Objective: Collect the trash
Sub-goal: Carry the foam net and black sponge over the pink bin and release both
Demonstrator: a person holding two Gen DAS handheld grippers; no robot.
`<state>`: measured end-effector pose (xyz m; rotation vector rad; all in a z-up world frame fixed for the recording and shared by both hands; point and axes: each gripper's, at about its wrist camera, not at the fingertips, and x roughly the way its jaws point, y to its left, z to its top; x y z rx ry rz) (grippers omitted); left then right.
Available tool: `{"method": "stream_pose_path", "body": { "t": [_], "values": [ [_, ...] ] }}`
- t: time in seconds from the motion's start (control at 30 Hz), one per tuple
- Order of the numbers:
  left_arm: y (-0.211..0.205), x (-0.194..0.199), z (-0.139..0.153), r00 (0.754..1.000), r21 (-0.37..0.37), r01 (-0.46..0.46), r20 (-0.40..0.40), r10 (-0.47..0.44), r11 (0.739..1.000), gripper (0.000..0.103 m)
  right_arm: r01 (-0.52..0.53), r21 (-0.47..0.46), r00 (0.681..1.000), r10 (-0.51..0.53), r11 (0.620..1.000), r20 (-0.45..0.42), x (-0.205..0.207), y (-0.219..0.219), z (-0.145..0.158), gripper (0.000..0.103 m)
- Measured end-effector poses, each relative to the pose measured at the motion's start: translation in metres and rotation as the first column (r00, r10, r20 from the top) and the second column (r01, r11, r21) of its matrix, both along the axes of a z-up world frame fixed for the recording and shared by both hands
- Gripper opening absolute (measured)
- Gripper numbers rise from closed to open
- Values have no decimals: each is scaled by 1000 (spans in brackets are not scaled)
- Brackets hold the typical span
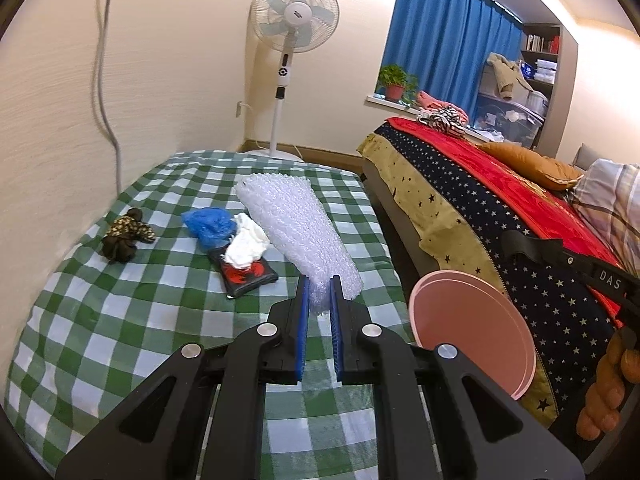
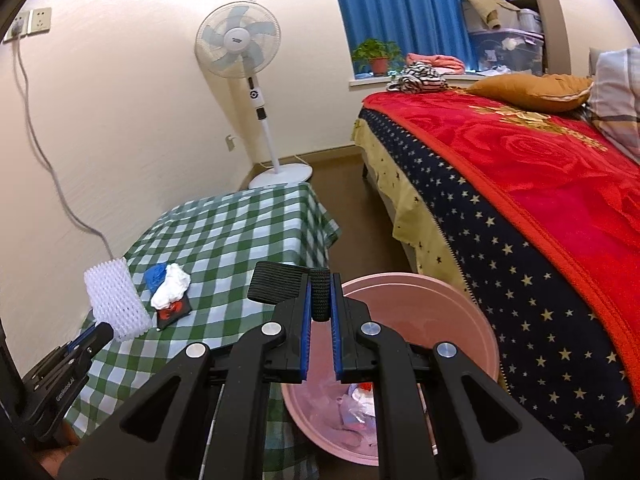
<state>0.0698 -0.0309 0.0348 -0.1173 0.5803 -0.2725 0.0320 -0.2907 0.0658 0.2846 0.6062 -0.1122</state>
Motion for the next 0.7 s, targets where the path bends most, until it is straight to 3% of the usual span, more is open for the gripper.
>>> {"method": "stream_pose_path", "body": {
  "t": [0.7],
  "values": [
    [-28,6,-8,997,-5,80,0,-80,997,10,83,-3,997,-83,997,-6,2,-20,-3,9]
  ]
}}
